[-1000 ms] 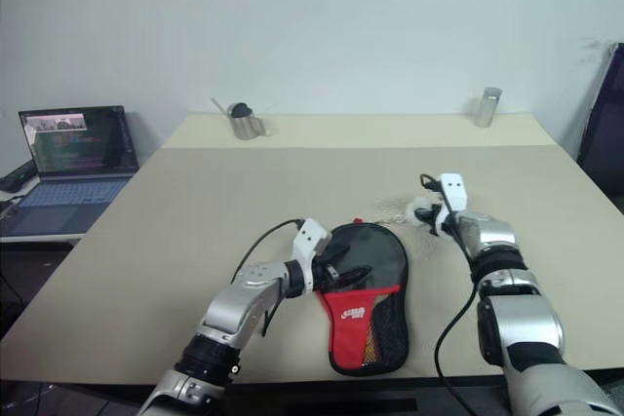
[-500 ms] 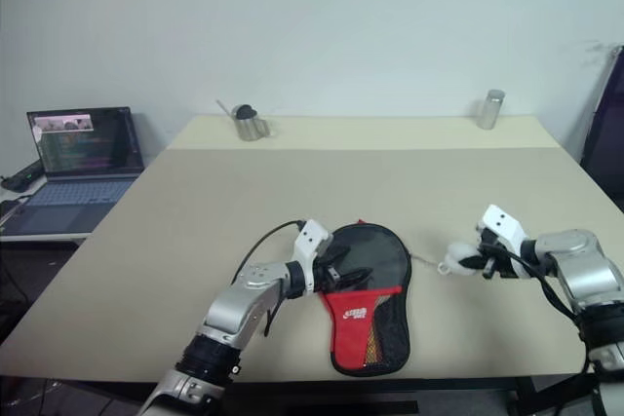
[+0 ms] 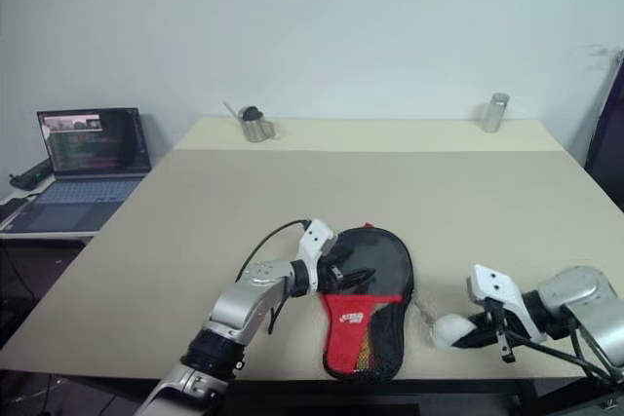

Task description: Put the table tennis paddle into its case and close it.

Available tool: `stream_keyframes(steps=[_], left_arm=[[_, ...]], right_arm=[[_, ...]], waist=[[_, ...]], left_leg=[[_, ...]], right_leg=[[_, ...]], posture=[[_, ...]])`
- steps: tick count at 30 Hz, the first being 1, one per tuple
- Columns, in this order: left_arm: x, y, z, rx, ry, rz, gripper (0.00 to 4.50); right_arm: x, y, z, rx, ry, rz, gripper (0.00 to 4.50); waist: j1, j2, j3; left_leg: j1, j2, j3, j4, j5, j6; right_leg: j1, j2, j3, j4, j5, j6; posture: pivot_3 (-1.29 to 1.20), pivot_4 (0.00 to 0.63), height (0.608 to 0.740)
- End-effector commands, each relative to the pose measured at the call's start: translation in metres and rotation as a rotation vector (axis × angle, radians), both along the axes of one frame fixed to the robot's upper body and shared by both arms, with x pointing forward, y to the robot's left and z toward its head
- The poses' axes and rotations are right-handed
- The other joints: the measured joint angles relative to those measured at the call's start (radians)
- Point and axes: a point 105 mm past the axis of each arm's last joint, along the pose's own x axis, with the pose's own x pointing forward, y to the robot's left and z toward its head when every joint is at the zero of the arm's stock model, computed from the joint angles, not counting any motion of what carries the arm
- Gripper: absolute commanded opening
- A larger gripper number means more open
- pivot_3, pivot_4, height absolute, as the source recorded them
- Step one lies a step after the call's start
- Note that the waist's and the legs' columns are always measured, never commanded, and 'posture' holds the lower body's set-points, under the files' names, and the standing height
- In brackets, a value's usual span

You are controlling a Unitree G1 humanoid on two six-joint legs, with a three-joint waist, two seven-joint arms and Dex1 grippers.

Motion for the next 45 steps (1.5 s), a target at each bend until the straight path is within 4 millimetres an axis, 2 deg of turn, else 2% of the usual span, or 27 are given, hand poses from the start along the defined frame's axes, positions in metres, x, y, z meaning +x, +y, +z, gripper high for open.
stream_keyframes(steps=[1, 5, 8, 11, 14, 19, 22, 27, 32, 34, 37, 39, 42, 45], left_arm=[[-0.004, 0.012, -0.032, 0.075, 0.111, 0.04, 4.5], [-0.004, 0.013, -0.034, 0.083, 0.114, 0.04, 4.5], [-0.005, 0.014, -0.035, 0.088, 0.117, 0.043, 4.5], [-0.005, 0.014, -0.037, 0.094, 0.119, 0.046, 4.5], [-0.005, 0.014, -0.034, 0.083, 0.11, 0.047, 4.5], [-0.006, 0.006, -0.003, -0.045, 0.033, -0.005, 4.5], [-0.005, 0.008, 0.009, -0.074, 0.018, -0.022, 4.5], [-0.005, 0.01, 0.02, -0.082, -0.006, -0.036, 4.5], [-0.008, 0.018, 0.066, -0.135, -0.111, -0.107, 4.5], [-0.006, 0.026, 0.082, -0.093, -0.179, -0.116, 4.5], [-0.01, 0.044, 0.106, -0.039, -0.251, -0.157, 4.5], [-0.012, 0.059, 0.115, 0.001, -0.271, -0.167, 4.5], [-0.022, 0.087, 0.114, 0.109, -0.266, -0.188, 4.5], [-0.024, 0.106, 0.1, 0.191, -0.224, -0.157, 4.5]], right_arm=[[-0.026, 0.008, -0.005, -0.007, 0.097, 0.104, 0.12], [-0.045, 0.013, -0.017, -0.019, 0.157, 0.163, 0.12], [-0.043, 0.011, -0.024, -0.021, 0.156, 0.144, 0.12], [-0.029, 0.008, -0.029, -0.04, 0.101, 0.102, 0.11], [-0.004, 0.005, -0.026, -0.047, 0.011, 0.037, 0.1], [0.03, -0.001, -0.01, -0.045, -0.109, -0.042, 0.08], [0.041, -0.007, -0.005, -0.05, -0.12, -0.07, 1.07], [0.044, -0.012, -0.006, -0.058, -0.103, -0.071, 2.7], [0.054, -0.014, 0.014, 0.0, -0.125, -0.108, 4.42], [0.06, -0.018, 0.021, 0.001, -0.167, -0.13, 4.47], [0.08, -0.026, 0.036, 0.028, -0.272, -0.216, 4.47], [0.089, -0.02, 0.051, 0.099, -0.313, -0.259, 4.47], [0.123, 0.0, 0.075, 0.243, -0.417, -0.418, 4.47], [0.159, 0.012, 0.073, 0.322, -0.431, -0.662, 4.47]], waist=[[0.007, 0.0, 0.0], [0.012, 0.0, 0.0], [0.012, -0.001, 0.0], [0.012, -0.001, -0.001], [0.01, -0.002, -0.001], [0.005, -0.004, 0.0], [0.005, -0.006, 0.003], [0.005, -0.007, 0.004], [-0.001, -0.008, 0.009], [0.0, -0.008, 0.011], [-0.006, -0.01, 0.013], [-0.011, -0.01, 0.014], [-0.025, -0.01, 0.015], [-0.04, -0.01, 0.016]], left_leg=[[0.0, 0.0, 0.0, 0.0, 0.0, 0.0], [-0.001, 0.0, -0.001, 0.0, 0.0, -0.001], [-0.001, -0.001, -0.001, 0.0, 0.0, -0.001], [-0.001, -0.001, -0.001, 0.0, 0.0, -0.001], [0.0, -0.001, -0.001, 0.0, 0.0, -0.001], [0.0, 0.0, 0.0, 0.0, 0.0, 0.0], [0.0, 0.0, 0.0, 0.0, 0.001, -0.002], [-0.001, 0.0, 0.0, 0.0, 0.002, -0.003], [-0.002, 0.0, 0.0, 0.0, 0.002, -0.004], [-0.003, 0.0, 0.0, 0.0, 0.002, -0.004], [-0.003, 0.0, 0.0, -0.001, 0.002, -0.004], [-0.002, 0.0, 0.0, -0.001, 0.002, -0.004], [-0.002, 0.001, 0.001, -0.002, 0.001, -0.004], [-0.002, 0.002, 0.002, -0.003, 0.002, -0.004]], right_leg=[[0.0, 0.0, 0.0, 0.0, 0.0, 0.0], [0.0, 0.0, -0.001, -0.001, 0.0, 0.001], [0.0, -0.001, -0.001, -0.001, -0.001, 0.001], [0.0, -0.001, -0.001, -0.001, -0.001, 0.001], [0.0, -0.001, 0.0, -0.001, -0.001, 0.001], [0.0, 0.0, 0.0, -0.001, -0.001, 0.001], [-0.001, 0.0, 0.0, 0.0, -0.001, 0.001], [-0.001, 0.0, 0.0, 0.0, 0.002, -0.004], [-0.003, 0.0, 0.0, 0.0, 0.002, -0.004], [-0.003, 0.0, 0.0, 0.0, 0.002, -0.004], [-0.003, 0.0, 0.0, -0.001, 0.002, -0.004], [-0.003, 0.0, 0.0, -0.001, 0.002, -0.004], [-0.004, 0.0, 0.001, -0.001, 0.002, -0.005], [-0.005, 0.0, 0.002, 0.001, 0.002, -0.007]], posture=[[0.0, 0.15, 0.74], [0.0, 0.15, 0.74], [0.0, 0.15, 0.74], [0.0, 0.15, 0.74], [0.0, 0.15, 0.74], [0.0, 0.15, 0.74], [0.0, 0.15, 0.74], [0.0, 0.15, 0.74], [0.0, 0.15, 0.74], [0.0, 0.15, 0.74], [0.0, 0.15, 0.74], [0.0, 0.15, 0.74], [0.0, 0.15, 0.74], [0.0, 0.15, 0.74]])
